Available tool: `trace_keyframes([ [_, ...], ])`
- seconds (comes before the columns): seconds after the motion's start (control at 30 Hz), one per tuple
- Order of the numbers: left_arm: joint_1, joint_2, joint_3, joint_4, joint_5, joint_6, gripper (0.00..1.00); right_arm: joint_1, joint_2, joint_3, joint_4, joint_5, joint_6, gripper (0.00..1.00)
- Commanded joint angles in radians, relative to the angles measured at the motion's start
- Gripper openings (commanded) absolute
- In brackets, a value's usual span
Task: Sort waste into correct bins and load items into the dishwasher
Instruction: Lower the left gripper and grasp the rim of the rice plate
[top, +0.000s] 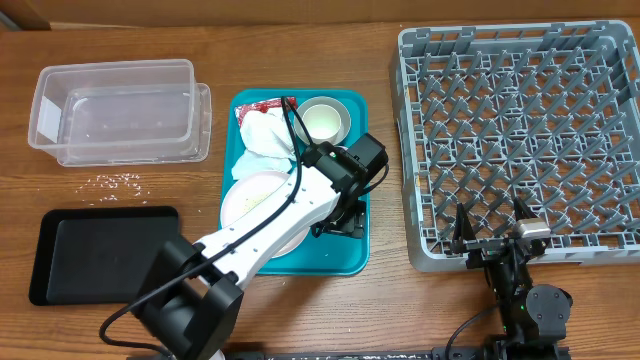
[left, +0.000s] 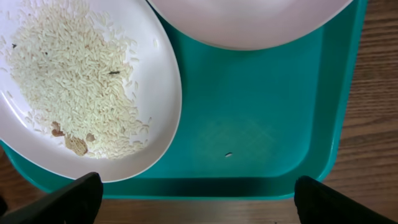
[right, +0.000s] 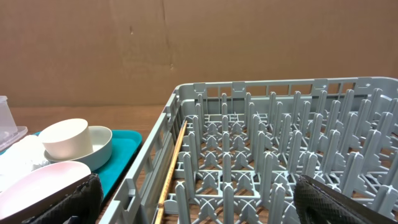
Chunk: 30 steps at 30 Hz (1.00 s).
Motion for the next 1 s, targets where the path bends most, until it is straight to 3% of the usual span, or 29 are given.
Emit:
trace_keyframes([
  [0.0, -0.001, 0.037, 0.019, 0.000, -0.017, -0.015, 0.98, -0.006, -0.011, -0.010, 0.005, 0.009, -0.004, 1.00],
  [0.13, -0.001, 0.066, 0.018, 0.019, -0.023, -0.016, 0.99, -0.006, -0.011, -0.010, 0.005, 0.008, -0.004, 1.00],
  [0.27, -0.001, 0.098, 0.018, 0.050, -0.045, -0.016, 0.76, -0.006, -0.011, -0.010, 0.005, 0.009, -0.004, 1.00],
  [0.4, -0.001, 0.129, 0.018, 0.062, -0.121, -0.016, 0.65, -0.006, -0.011, -0.010, 0.005, 0.009, -0.004, 1.00],
  [0.63, 0.007, 0.198, 0.018, 0.063, -0.099, -0.016, 0.45, -0.007, -0.011, -0.010, 0.005, 0.008, -0.004, 1.00],
  [0.97, 0.015, 0.250, 0.016, 0.068, -0.103, -0.015, 0.43, -0.006, -0.011, -0.010, 0.005, 0.009, -0.004, 1.00],
])
